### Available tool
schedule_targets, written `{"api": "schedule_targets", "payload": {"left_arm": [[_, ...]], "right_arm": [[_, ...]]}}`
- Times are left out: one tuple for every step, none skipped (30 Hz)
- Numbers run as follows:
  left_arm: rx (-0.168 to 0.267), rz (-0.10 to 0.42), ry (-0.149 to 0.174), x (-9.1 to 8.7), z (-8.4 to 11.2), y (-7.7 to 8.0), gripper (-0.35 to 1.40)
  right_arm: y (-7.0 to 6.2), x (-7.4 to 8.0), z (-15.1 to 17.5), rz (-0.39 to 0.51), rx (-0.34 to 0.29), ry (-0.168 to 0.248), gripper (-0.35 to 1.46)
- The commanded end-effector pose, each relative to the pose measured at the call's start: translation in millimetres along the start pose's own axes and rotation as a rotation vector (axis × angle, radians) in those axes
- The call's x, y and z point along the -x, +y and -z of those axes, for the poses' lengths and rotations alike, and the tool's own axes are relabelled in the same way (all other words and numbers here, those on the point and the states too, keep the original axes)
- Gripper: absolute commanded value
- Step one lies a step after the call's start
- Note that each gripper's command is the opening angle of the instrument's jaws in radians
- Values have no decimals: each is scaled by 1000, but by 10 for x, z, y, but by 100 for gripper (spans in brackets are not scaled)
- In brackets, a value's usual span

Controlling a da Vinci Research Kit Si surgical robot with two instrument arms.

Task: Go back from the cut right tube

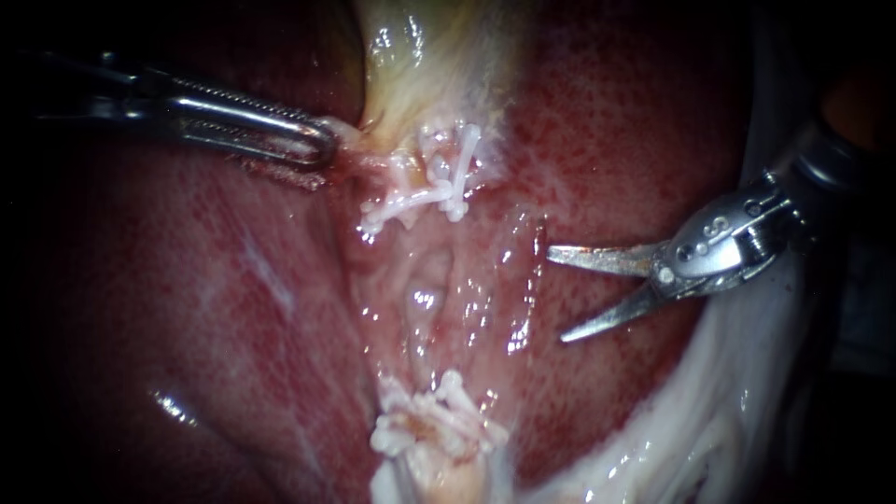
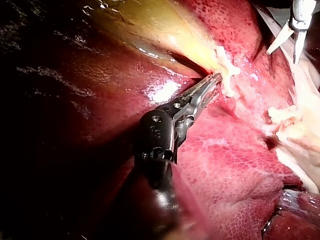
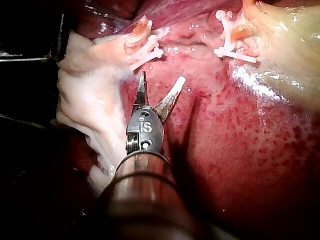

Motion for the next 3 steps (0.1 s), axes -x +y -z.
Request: {"api": "schedule_targets", "payload": {"left_arm": [[1,1,-1,-1,2,1,-35],[2,1,-1,-2,3,1,-35],[5,2,-1,-4,7,1,-35]], "right_arm": [[0,0,0,0,0,0,145],[0,0,-1,0,-2,1,145],[-1,-1,-3,0,-8,2,145]]}}
